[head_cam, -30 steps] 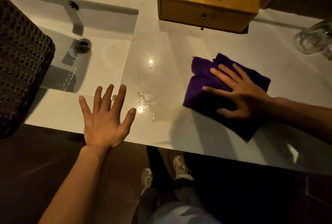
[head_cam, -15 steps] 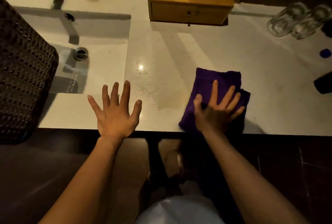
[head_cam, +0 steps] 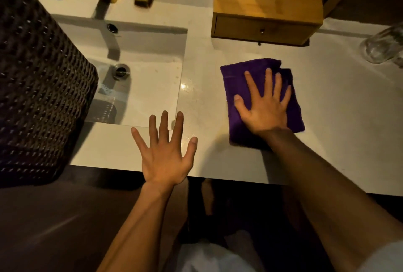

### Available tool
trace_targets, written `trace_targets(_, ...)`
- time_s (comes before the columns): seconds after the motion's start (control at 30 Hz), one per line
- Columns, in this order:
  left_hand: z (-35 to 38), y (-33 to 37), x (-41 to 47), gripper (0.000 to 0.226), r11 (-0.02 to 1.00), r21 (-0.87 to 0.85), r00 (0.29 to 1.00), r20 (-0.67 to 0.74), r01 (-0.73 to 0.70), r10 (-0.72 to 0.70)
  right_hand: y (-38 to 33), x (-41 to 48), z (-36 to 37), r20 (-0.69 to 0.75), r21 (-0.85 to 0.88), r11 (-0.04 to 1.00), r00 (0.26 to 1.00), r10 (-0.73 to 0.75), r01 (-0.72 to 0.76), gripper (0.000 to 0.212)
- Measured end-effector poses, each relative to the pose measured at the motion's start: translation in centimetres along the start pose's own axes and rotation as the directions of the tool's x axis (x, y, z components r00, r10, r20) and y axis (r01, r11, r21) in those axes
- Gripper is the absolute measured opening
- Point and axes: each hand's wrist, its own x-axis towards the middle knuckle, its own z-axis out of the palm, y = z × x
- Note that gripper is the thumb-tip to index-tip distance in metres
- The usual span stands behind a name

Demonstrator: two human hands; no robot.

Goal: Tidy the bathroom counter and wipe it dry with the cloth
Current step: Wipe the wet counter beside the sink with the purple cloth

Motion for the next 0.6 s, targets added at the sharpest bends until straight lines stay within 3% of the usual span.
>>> trace_targets(0.07, 0.1, -0.2, 0.1, 0.072, 1.0, 0.015, 1.0, 0.002, -0.003, 0.003, 0.0, 2.3, -0.9, 0.034, -0.051, 0.972, 0.973, -0.226, 0.228, 0.072)
trace_targets(0.13, 0.3, -0.3, 0.2, 0.074, 1.0, 0.022, 1.0, -0.004, -0.002, 0.002, -0.4, 4.0, -1.6, 0.096, -0.116, 0.887, 0.894, -0.437, 0.446, 0.072)
trace_targets(0.27, 0.4, -0.4, 0.3, 0.079, 1.0, 0.007, 1.0, -0.022, 0.012, -0.012, -2.1, 5.6, -2.7, 0.257, -0.173, 0.616, 0.639, -0.725, 0.768, 0.072)
trace_targets(0.37, 0.3, -0.4, 0.2, 0.08, 1.0, -0.01, 0.999, -0.047, 0.02, -0.021, -2.8, 4.9, -2.6, 0.32, -0.166, 0.457, 0.486, -0.813, 0.874, 0.07)
trace_targets(0.47, 0.3, -0.5, 0.1, 0.081, 1.0, -0.018, 0.998, -0.053, 0.015, -0.016, -2.3, 3.8, -2.1, 0.306, -0.147, 0.431, 0.455, -0.836, 0.89, 0.068)
trace_targets(0.6, 0.2, -0.3, 0.0, 0.079, 1.0, -0.021, 0.999, -0.051, 0.015, -0.016, 0.9, 2.3, -2.0, 0.284, -0.12, 0.49, 0.503, -0.816, 0.863, 0.065)
